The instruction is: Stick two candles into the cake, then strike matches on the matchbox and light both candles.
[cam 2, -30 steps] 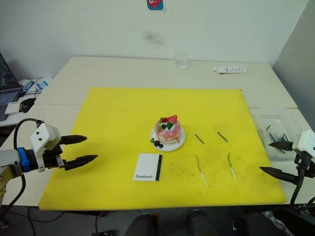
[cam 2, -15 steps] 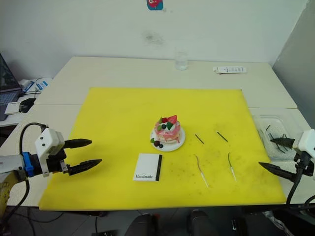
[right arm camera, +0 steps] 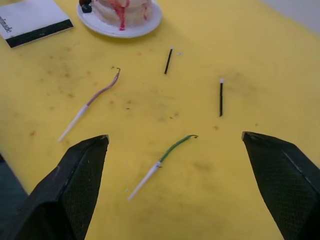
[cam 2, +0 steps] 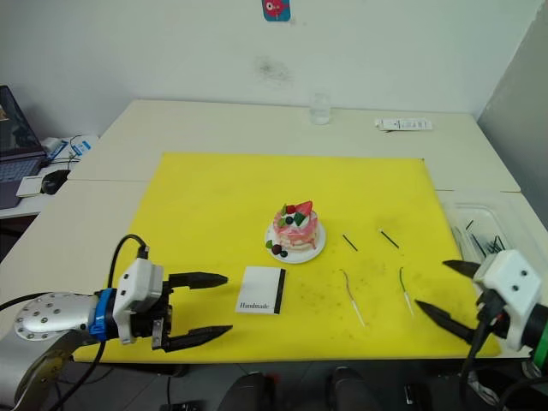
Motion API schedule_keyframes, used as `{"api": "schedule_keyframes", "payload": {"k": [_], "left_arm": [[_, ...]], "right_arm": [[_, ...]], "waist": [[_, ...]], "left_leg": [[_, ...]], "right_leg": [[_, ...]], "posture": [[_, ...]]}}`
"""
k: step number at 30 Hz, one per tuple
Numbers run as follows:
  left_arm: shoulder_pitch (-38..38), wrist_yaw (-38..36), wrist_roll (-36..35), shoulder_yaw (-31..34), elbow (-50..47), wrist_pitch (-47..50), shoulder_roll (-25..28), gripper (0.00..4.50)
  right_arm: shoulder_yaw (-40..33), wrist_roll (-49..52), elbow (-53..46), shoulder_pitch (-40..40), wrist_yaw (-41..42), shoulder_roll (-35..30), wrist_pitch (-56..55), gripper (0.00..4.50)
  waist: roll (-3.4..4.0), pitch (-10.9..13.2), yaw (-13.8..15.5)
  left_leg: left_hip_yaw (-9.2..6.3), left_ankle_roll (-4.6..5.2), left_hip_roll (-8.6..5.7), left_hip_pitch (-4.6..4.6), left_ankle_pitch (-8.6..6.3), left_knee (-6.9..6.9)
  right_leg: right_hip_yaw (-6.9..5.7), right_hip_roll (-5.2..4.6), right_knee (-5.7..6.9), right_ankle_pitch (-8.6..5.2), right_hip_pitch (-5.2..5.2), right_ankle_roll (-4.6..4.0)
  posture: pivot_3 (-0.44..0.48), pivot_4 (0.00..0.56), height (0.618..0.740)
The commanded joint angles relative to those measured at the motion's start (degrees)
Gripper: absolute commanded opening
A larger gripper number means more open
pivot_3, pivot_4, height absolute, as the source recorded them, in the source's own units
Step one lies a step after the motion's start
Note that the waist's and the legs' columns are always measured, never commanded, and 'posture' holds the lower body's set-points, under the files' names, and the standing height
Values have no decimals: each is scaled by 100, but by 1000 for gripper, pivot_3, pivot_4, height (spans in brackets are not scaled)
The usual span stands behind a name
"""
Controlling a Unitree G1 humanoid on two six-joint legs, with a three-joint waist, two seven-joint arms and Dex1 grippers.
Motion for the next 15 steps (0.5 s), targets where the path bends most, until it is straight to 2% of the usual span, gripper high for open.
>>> {"api": "schedule_keyframes", "payload": {"k": [1, 6, 15], "left_arm": [[-222, -90, -193, -317, -373, -27, -46, 4491], [-525, -33, -289, -693, -515, 96, -104, 4491], [-726, 109, -320, -945, -563, 177, -182, 4491]], "right_arm": [[346, -197, -675, 230, -748, 230, 450, 4500], [935, -450, -931, 484, -1406, 637, 617, 4500], [1765, -1289, -341, 547, -2117, 1312, -67, 4500]], "waist": [[-3, -2, 14], [-2, -5, 14], [0, -5, 11]], "left_leg": [[-2, 0, 0, 0, 0, 4], [5, 0, 0, 17, 0, 8], [2, 0, 0, 21, 0, 2]], "right_leg": [[-1, 0, 0, 1, 1, 2], [9, -1, 0, -13, 15, -25], [4, -2, -5, -20, 19, -36]], "posture": [[0, 150, 740], [0, 150, 740], [0, 150, 740]]}}
